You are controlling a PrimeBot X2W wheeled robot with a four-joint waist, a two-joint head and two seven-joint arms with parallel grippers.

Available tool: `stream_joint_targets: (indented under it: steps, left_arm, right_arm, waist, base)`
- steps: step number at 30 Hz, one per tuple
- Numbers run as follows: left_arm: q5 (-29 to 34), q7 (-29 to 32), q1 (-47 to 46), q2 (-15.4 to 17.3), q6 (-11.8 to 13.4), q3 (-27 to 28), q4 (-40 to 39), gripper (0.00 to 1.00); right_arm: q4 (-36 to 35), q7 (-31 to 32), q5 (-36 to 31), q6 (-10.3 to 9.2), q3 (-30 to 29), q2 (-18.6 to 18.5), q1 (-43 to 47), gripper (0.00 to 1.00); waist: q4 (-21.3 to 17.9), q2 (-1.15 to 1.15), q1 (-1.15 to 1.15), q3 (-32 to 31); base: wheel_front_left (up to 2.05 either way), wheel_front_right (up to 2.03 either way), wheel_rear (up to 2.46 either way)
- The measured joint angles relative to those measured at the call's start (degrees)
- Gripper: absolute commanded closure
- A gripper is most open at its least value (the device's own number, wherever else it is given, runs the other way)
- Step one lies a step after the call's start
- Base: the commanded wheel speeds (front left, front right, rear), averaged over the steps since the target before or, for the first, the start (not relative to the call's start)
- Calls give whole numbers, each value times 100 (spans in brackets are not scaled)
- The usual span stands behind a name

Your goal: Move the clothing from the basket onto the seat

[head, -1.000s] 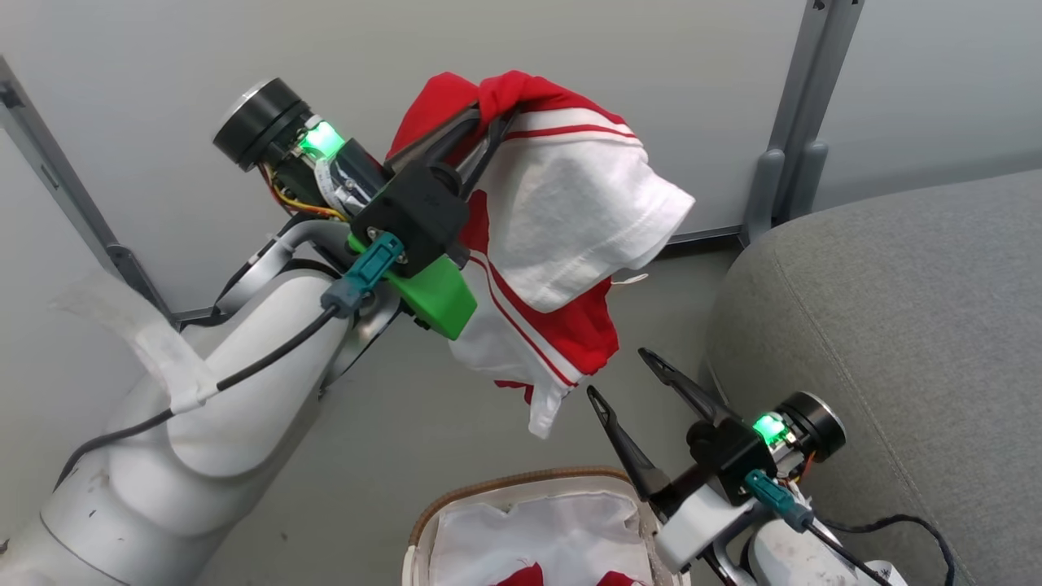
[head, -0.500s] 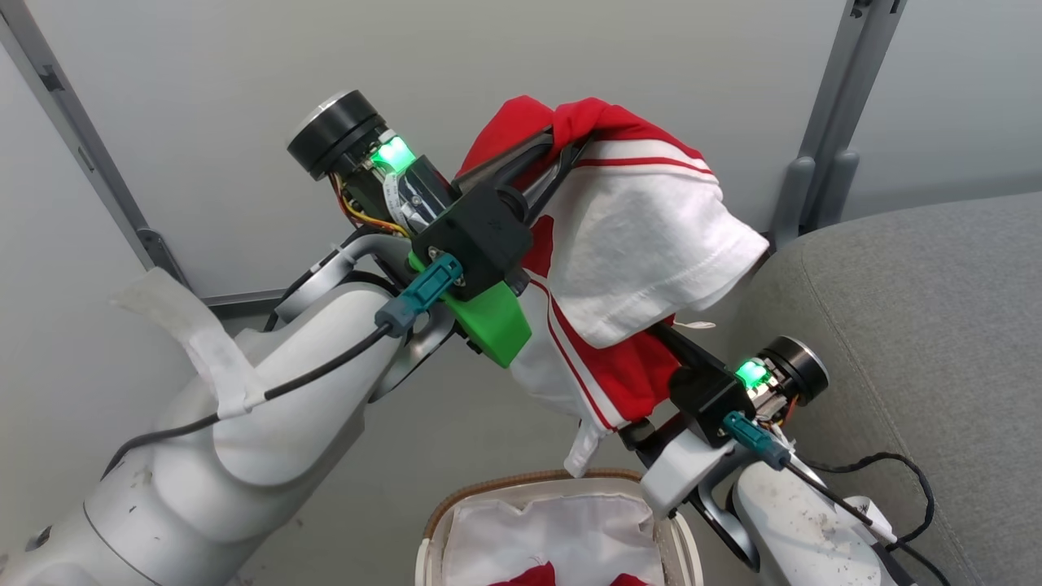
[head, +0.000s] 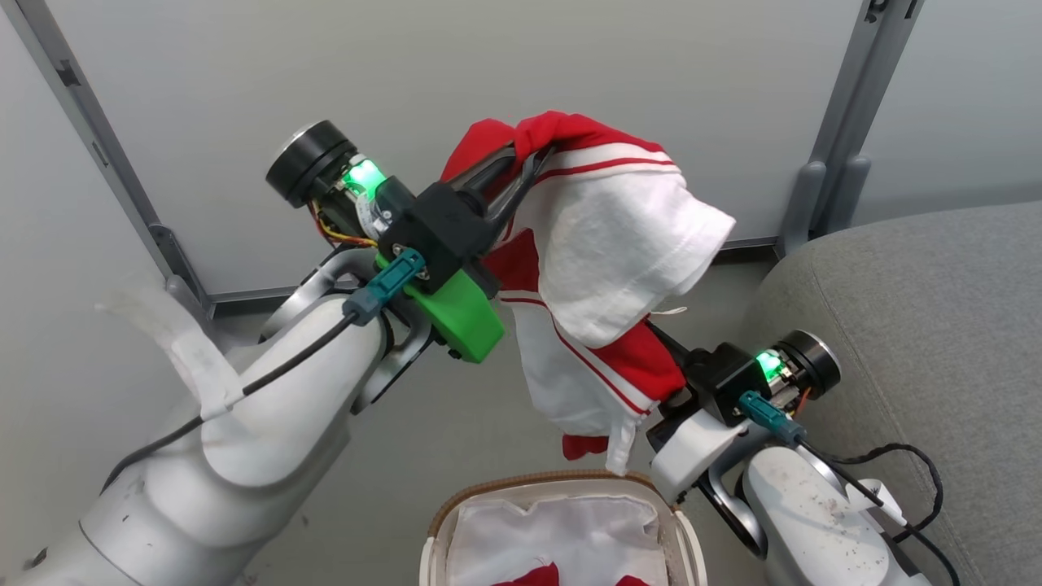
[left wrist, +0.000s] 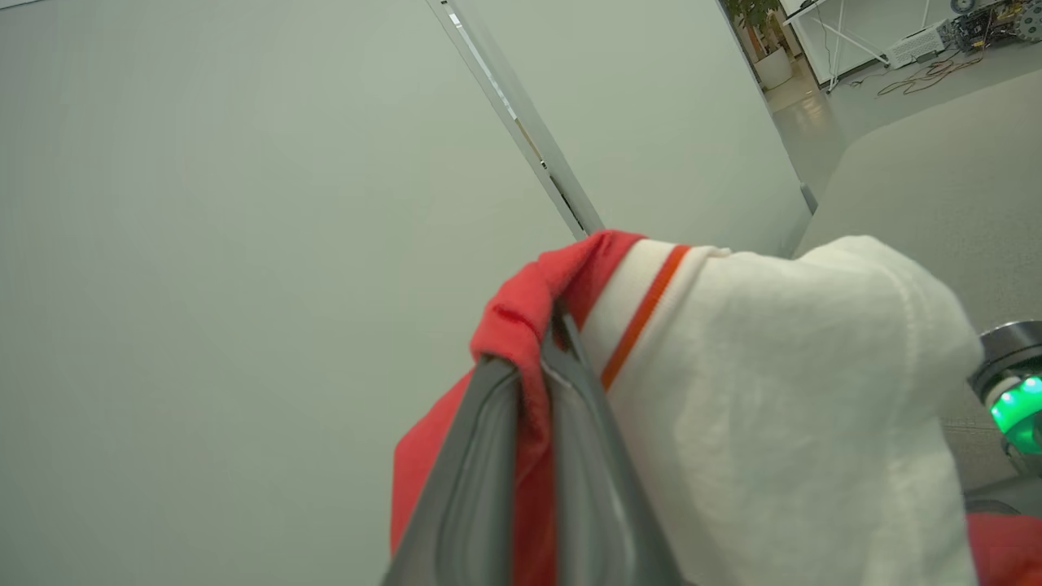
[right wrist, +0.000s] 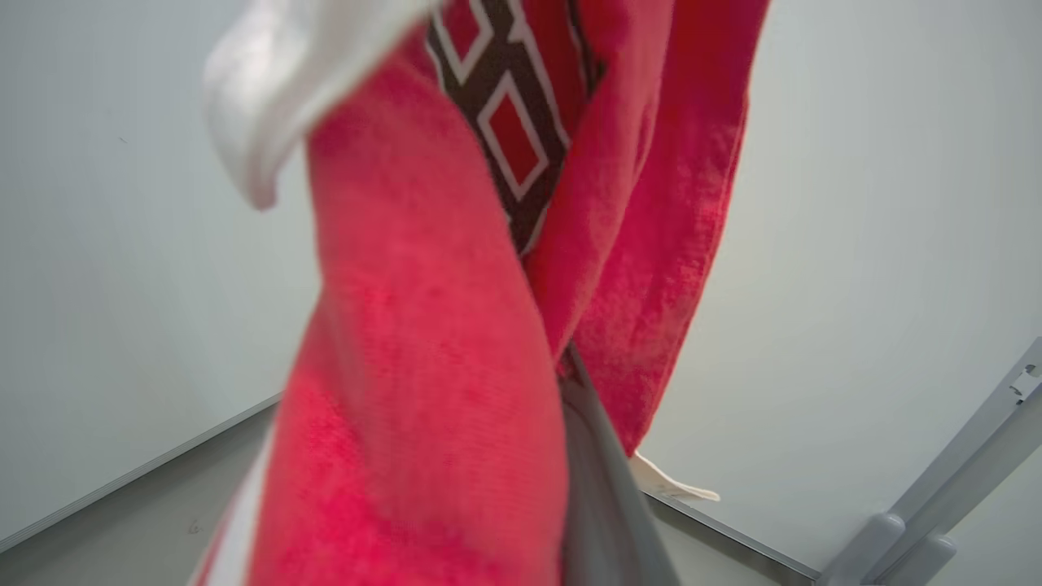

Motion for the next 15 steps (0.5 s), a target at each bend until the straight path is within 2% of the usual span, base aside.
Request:
stream_joint_targets:
  steps: [7,8,10,11,12,15]
  left_arm:
    - [-370,-190,488,40,205,194,352,100]
    - [-467,-263,604,15,253,245,405,79]
    - [-621,-376,810,-23,307,304,522,57]
    - [-638,-453,931,-45,352,313,573,11]
    - [-713,-522,1055,-104,388,344,626,0]
    - [-944,-666,1440,-292,442,393,770,0]
  right_arm:
    - [-152,0,9,0,-190,-1,137,100]
    - [-185,0,9,0,-250,-1,143,100]
    - [-249,0,11,0,-353,-1,148,100]
    - [-272,0,12,0,-403,-1,166,100]
    - [-290,0,12,0,-456,-1,191,100]
    - [-328,0,8,1,-595,-1,247,100]
  waist:
    - [-64,0,0,12]
    - [-72,0,0,16]
    - [-86,0,0,20]
    - [-93,0,0,20]
    - [-100,0,0,21]
    - [-112,0,0,20]
  base:
    - [0,0,0]
    - [0,0,0]
    - [0,0,0]
    - [0,0,0]
    - [0,0,0]
    - [0,0,0]
